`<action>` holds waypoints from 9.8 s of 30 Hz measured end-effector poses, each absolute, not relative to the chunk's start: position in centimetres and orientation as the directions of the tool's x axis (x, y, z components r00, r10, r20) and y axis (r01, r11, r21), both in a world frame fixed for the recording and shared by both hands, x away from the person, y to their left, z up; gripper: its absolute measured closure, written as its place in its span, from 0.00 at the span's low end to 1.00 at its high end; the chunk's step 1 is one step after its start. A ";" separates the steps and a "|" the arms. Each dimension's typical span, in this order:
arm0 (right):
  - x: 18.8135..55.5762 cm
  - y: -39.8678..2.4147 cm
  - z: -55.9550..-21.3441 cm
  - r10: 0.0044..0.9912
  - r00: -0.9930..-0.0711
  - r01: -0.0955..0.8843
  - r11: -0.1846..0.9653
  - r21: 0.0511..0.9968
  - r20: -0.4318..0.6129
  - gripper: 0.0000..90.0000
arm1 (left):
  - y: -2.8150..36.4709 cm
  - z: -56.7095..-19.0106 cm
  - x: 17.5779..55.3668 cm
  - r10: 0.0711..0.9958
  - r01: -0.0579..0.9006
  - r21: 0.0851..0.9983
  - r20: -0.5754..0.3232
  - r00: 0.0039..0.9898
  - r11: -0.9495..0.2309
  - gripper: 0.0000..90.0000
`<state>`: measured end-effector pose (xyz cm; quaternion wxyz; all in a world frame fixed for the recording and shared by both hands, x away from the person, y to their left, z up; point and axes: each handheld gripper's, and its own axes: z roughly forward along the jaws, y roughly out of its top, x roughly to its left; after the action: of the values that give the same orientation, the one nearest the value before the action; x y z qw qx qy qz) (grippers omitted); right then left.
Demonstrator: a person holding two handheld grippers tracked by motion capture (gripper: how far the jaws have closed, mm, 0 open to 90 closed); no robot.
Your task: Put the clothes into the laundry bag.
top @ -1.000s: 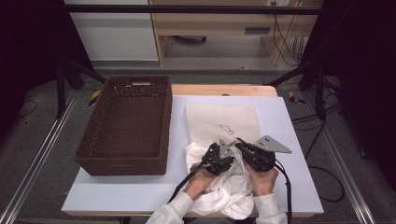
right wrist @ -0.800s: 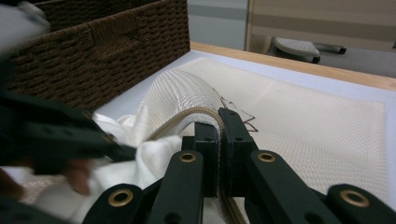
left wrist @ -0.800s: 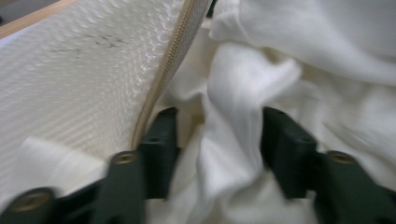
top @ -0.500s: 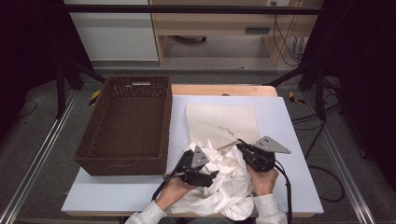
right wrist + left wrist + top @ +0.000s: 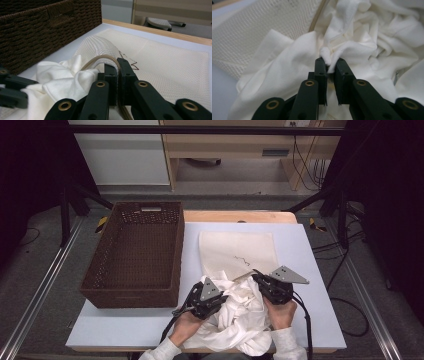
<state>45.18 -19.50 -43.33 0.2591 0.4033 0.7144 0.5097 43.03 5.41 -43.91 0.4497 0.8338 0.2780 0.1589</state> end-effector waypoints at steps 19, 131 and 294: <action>45.2 -19.3 -43.4 0.836 -0.547 0.315 0.150 0.937 0.051 0.97 | 2.4 -44.7 43.8 0.563 0.364 0.800 -0.041 0.826 -0.477 0.92; 44.7 -18.9 -42.9 0.801 -0.595 0.316 0.155 0.936 0.068 0.96 | -1.3 -44.0 44.7 0.492 0.210 0.802 0.117 0.863 -0.559 0.88; 44.1 -19.0 -42.7 0.816 -0.575 0.320 0.156 0.934 0.061 0.97 | 1.7 -43.9 38.8 0.574 0.289 0.831 0.044 0.818 -0.476 0.18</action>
<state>44.12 -18.95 -42.70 0.2399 0.3935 0.7215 0.5167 38.77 1.75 -43.89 0.4436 0.8438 0.2558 0.1604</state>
